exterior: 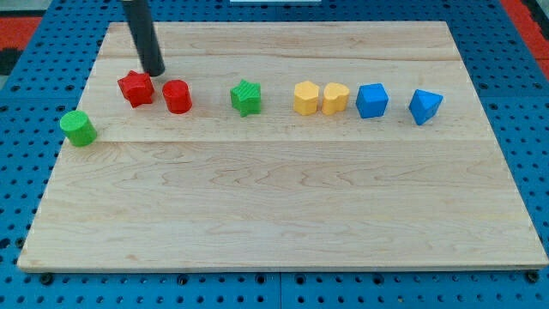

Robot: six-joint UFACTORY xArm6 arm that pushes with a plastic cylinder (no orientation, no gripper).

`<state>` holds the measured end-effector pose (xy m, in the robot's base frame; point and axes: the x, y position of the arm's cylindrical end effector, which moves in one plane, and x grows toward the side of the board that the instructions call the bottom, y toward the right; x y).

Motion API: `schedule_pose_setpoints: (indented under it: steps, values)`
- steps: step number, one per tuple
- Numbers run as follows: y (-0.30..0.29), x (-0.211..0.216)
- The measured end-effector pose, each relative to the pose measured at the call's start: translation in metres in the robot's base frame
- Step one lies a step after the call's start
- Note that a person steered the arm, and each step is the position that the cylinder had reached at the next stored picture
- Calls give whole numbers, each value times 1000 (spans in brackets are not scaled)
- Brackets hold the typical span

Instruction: Move red star down and a bit up

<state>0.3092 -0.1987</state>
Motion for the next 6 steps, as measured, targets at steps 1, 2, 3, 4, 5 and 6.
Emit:
schedule_pose_setpoints:
  steps: [1,2,3,4,5,6]
  values:
    - [-11,25]
    - [-17,33]
    - [-46,27]
    - [-59,42]
    - [-80,84]
    - [-62,98]
